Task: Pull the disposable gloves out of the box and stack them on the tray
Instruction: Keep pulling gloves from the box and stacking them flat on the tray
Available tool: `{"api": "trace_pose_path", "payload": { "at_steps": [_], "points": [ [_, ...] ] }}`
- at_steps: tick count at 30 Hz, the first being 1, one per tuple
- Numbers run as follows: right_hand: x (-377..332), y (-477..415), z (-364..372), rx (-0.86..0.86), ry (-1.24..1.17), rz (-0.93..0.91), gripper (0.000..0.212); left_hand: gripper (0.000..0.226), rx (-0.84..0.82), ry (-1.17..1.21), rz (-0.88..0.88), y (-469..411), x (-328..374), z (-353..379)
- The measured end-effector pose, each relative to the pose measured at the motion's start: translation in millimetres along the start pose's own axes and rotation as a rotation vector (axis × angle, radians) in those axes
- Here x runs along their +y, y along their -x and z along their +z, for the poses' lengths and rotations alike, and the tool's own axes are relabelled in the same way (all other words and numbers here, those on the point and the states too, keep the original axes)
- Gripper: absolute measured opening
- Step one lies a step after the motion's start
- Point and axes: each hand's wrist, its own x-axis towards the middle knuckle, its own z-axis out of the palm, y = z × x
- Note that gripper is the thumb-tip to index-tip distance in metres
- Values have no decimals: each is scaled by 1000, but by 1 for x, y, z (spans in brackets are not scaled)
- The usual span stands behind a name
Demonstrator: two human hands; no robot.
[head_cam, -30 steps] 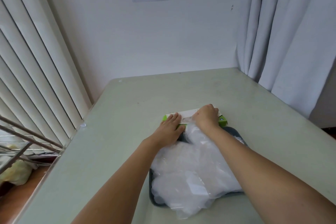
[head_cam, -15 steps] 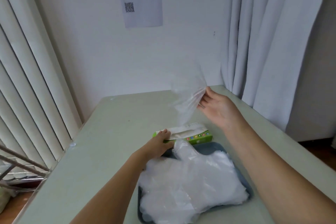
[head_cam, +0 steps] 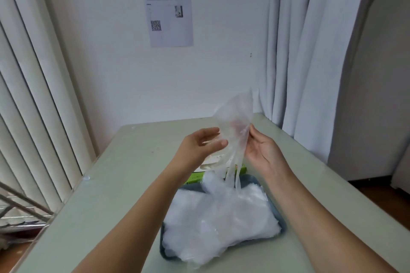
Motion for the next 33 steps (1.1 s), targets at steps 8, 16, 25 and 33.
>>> {"api": "trace_pose_path", "payload": {
  "at_steps": [8,16,25,33],
  "points": [
    [8,25,5,-133,44,-48,50,5,81,29,94,24,19,5],
    [15,39,-6,-239,55,-77,36,15,-76,-105,129,47,33,5],
    [3,26,-10,58,427,-167,25,14,197,-807,274,45,57,-3],
    [22,44,27,-5,725,207,117,11,273,-1147,137,45,67,-19]
  ]
}}
